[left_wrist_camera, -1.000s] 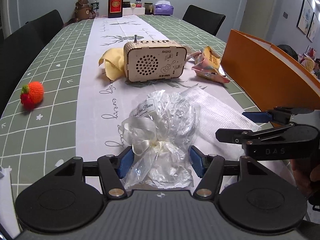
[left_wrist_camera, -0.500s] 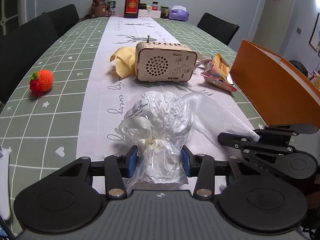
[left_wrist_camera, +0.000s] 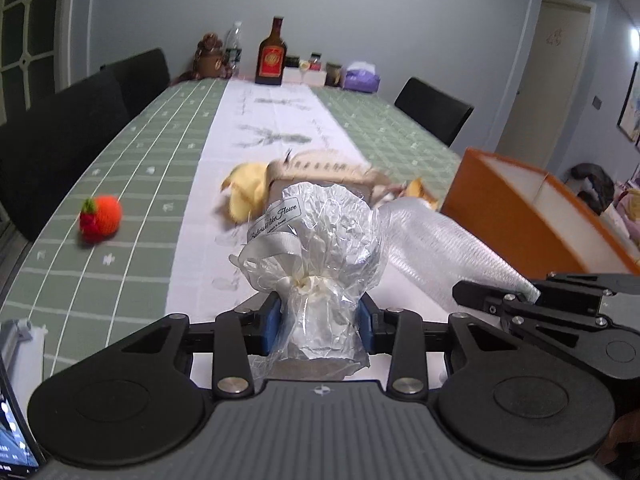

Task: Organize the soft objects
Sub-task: 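Carry the bag and sleeve with both tools over the orange box and open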

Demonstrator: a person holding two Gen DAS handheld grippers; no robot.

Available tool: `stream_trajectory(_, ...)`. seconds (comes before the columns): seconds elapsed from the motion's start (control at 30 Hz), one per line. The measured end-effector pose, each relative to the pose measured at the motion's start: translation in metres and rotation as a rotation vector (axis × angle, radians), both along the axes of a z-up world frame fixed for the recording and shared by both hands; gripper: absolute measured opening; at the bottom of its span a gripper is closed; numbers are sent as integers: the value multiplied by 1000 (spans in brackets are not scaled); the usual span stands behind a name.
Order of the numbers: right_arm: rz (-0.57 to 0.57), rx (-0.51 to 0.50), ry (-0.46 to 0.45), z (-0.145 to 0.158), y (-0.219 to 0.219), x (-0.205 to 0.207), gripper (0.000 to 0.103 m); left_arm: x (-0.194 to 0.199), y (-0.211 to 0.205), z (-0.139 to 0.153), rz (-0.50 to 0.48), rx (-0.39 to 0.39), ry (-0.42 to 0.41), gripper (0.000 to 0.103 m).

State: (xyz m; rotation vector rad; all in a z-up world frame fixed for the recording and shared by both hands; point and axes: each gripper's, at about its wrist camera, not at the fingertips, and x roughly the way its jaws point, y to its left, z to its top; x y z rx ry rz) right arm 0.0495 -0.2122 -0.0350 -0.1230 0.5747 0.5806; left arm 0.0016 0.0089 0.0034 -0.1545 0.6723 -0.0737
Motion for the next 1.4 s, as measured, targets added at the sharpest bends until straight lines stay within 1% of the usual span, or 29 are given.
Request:
stream_trajectory(0.17,-37,24,-57,38,-36,1,0,15,-32,38,-81,-18,-70,43)
stream_trajectory(0.33,-100,32,-63,70,-82,14,0,41,-79,69,-183,-10,-106,43)
stream_trajectory(0.47,-165,-22,-55,84,-117,32,0,70,-120,82,-261,6,-99,43)
stream_trajectory(0.57,-212,-74,-43,85,-141,51,0,93,-151,86,-310,33,-80,43)
stream_trajectory(0.73,-268,-105,51,71,-181,88,0,131,-197,72,-374,78,-1,43)
stream_trajectory(0.83,-290,-161,75,58,-192,106,0,150,-221,60,-398,130,46,43)
stream_trajectory(0.97,-303,-225,105,40,-202,130,0,175,-247,42,-398,203,108,43)
stream_trajectory(1.03,-303,-241,121,33,-205,142,0,187,-254,31,-399,216,155,43)
stream_trajectory(1.1,-298,-235,142,27,-208,151,1,196,-260,21,-399,232,188,43)
stream_trajectory(1.2,-279,-242,159,21,-209,160,1,207,-266,8,-386,282,222,44)
stream_trajectory(1.3,-265,-256,168,16,-206,168,2,218,-271,-5,-393,325,283,44)
stream_trajectory(1.4,-255,-273,170,13,-204,172,4,222,-277,-12,-379,384,302,46)
